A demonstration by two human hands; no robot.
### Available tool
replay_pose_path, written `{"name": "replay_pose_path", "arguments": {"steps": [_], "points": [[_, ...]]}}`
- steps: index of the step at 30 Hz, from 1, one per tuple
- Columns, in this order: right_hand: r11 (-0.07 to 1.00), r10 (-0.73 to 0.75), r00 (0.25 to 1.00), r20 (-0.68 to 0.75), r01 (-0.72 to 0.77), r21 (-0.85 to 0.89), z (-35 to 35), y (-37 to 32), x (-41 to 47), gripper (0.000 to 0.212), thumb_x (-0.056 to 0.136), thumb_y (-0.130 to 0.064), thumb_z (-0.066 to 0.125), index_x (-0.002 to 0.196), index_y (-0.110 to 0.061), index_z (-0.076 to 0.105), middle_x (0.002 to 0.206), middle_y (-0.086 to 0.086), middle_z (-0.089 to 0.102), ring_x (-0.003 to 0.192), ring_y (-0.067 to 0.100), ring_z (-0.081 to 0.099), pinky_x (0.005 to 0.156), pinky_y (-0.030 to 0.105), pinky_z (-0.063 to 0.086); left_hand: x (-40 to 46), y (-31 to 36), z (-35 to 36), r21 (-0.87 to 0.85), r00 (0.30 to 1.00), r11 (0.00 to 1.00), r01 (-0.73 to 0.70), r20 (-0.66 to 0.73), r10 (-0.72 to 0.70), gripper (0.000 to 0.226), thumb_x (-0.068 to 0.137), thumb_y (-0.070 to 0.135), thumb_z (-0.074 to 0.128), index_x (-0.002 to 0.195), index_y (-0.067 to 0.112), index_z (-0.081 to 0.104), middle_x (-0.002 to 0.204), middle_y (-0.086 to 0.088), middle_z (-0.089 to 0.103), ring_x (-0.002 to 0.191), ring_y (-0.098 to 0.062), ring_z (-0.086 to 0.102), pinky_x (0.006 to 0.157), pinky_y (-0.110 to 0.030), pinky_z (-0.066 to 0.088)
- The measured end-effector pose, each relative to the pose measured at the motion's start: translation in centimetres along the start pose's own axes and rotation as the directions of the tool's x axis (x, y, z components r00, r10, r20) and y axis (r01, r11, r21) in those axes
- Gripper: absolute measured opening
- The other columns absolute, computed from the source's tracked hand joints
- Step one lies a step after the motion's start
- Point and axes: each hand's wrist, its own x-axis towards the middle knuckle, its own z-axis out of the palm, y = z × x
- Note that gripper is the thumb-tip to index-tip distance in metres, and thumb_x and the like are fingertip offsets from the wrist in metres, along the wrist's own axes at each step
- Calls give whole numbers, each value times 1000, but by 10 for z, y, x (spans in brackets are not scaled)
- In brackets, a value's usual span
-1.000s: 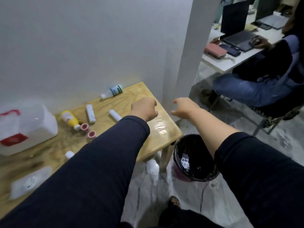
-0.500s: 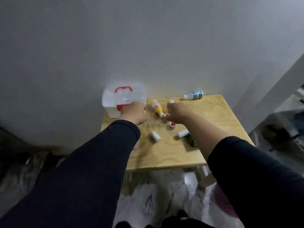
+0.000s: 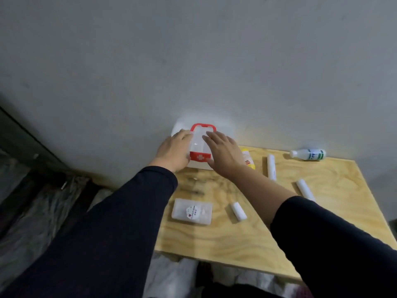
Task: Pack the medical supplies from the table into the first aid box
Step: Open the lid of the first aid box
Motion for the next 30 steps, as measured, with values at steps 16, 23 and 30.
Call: {"name": "replay_pose_path", "arguments": {"steps": [16, 23, 30], "points": [[979, 7, 997, -75, -22, -205, 48, -6, 5, 70, 85, -31, 60, 145, -9, 32, 152, 9, 37, 142, 28, 32, 116, 45, 25, 11, -21, 38, 88, 984, 988, -128, -113, 138, 80, 88, -3, 57, 152, 15, 12, 161, -2, 12, 148, -16, 10, 119, -31, 8], [988, 21, 998, -60, -30, -152, 37, -23, -16, 54, 94, -14, 46, 146, -8, 31, 156, 10, 30, 145, 27, 25, 118, 46, 18, 2, -28, 31, 43, 975, 979, -199, -92, 202, 73, 91, 1, 54, 152, 12, 15, 161, -2, 15, 147, -15, 12, 117, -29, 11], [992, 105, 983, -151, -114, -48, 24, -42, -32, 57, 86, 5, 50, 141, -8, 42, 151, 9, 40, 142, 29, 33, 115, 52, 24, -10, -35, 20, 77, 952, 958, -278, -113, 285, 70, 93, -2, 50, 152, 13, 16, 160, -2, 17, 147, -16, 16, 116, -29, 17]]}}
